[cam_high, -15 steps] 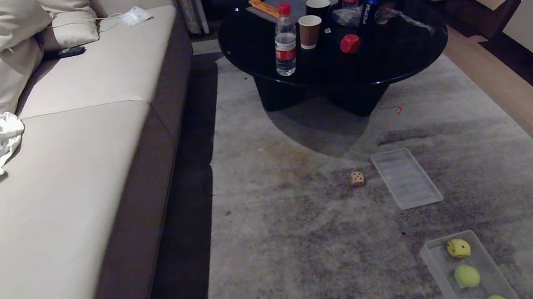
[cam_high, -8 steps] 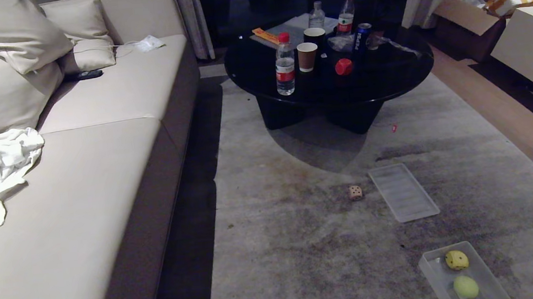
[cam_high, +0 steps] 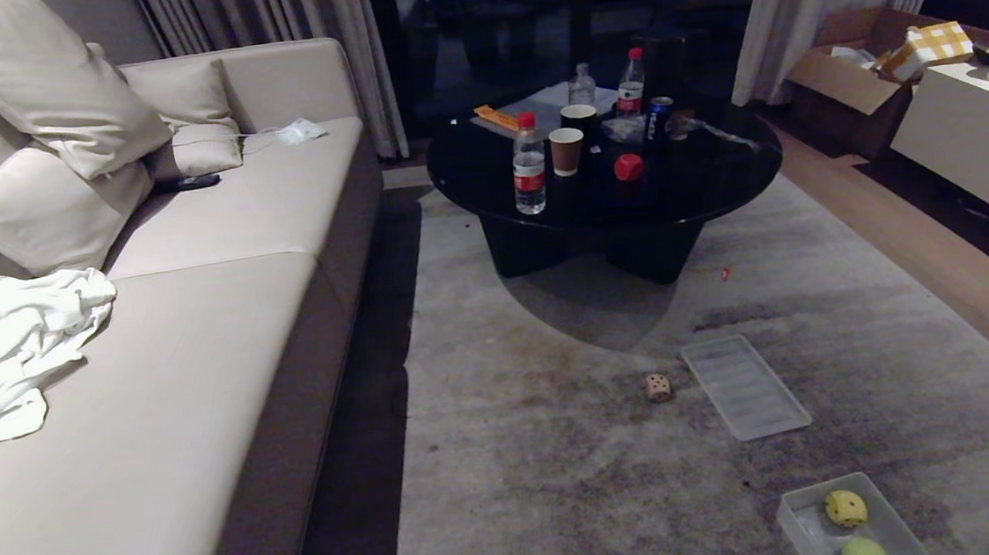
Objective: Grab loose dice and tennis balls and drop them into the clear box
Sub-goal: Put the toys in the box
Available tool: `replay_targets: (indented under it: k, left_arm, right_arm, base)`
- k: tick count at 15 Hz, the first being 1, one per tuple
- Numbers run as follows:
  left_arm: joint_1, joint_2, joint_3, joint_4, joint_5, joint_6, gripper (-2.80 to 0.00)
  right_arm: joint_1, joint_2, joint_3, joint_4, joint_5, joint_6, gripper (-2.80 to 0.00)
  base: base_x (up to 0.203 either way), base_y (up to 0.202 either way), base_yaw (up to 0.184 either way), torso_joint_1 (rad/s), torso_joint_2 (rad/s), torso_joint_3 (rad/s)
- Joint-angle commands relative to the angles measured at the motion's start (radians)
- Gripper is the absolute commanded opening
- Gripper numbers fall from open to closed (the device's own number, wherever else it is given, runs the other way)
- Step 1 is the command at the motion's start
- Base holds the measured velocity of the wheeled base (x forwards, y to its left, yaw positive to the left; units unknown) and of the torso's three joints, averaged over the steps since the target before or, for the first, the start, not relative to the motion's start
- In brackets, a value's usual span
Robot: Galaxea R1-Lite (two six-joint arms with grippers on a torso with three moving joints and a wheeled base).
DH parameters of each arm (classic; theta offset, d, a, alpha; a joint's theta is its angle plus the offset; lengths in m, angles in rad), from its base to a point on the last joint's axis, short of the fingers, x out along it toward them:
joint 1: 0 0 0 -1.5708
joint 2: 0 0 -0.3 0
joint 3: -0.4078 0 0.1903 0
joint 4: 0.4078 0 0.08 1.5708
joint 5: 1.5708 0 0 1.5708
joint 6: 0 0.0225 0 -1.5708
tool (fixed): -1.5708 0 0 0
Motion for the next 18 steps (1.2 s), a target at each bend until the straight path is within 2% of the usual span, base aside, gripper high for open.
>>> replay_targets:
  k: [1, 11, 18]
  left_arm:
    - [-0.001, 0.001, 0.000, -0.001, 0.001, -0.001, -2.80]
    - [-0.001, 0.001, 0.000, 0.001, 0.000, 0.002, -2.80]
    - [0.000, 0.000, 0.000, 0.001, 0.000, 0.003, -2.80]
  right_arm:
    - [0.000, 0.002, 0.000, 0.001, 0.000, 0.000, -2.80]
    - [0.000, 0.002, 0.000, 0.001, 0.000, 0.000, -2.80]
    - [0.000, 0.002, 0.000, 0.001, 0.000, 0.000, -2.80]
  base:
    - [0.000, 0.000, 0.000, 0.002, 0.01, 0.207]
    - [0.000, 0.000, 0.000, 0.003, 0.00, 0.202]
    - [0.000, 0.000, 0.000, 0.003, 0.00, 0.039]
